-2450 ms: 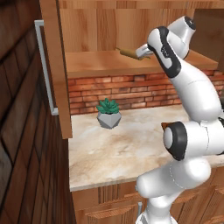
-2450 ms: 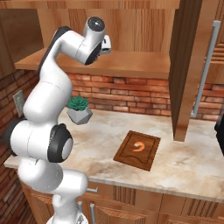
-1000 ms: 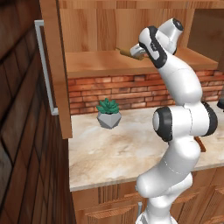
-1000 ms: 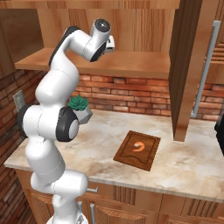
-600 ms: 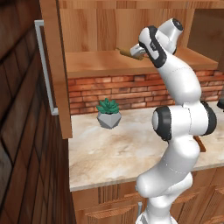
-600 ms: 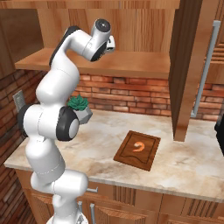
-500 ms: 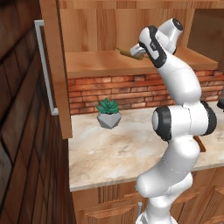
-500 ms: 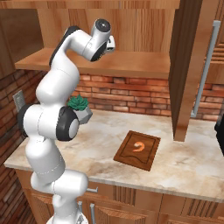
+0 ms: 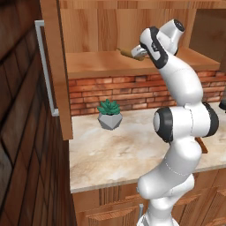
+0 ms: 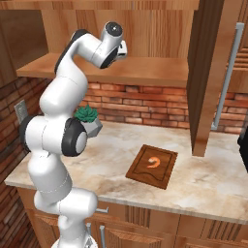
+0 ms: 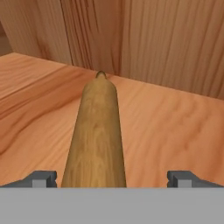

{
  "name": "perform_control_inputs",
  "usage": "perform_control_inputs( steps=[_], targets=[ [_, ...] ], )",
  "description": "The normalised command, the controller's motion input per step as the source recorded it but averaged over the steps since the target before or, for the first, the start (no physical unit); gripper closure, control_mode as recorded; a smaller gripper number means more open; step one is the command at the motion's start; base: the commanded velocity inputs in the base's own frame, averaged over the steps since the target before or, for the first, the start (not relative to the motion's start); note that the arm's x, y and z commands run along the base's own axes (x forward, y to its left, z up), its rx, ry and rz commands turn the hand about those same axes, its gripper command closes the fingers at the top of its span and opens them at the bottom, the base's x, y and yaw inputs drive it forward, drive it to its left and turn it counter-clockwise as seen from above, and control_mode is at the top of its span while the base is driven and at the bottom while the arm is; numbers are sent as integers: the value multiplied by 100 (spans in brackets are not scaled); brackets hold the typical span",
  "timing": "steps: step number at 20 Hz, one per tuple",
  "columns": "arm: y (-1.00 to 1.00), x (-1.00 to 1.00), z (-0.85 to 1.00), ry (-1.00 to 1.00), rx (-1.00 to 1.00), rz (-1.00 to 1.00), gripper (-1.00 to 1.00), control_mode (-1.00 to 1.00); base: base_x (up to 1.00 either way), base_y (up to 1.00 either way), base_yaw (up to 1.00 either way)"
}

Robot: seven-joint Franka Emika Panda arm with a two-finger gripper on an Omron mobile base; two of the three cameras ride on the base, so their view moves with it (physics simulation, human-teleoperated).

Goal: Open the cabinet, retrieve the rolling pin, and place it next to the meat on the cutting board to prepare for tenderizing.

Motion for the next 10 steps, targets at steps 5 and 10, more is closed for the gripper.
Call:
perform_control_inputs(
  steps=[5, 10],
  targets=[
    [16, -2, -24, 0, 0, 1, 100, -100, 0, 0, 0],
    [20, -1, -26, 0, 0, 2, 100, -100, 0, 0, 0]
  ],
)
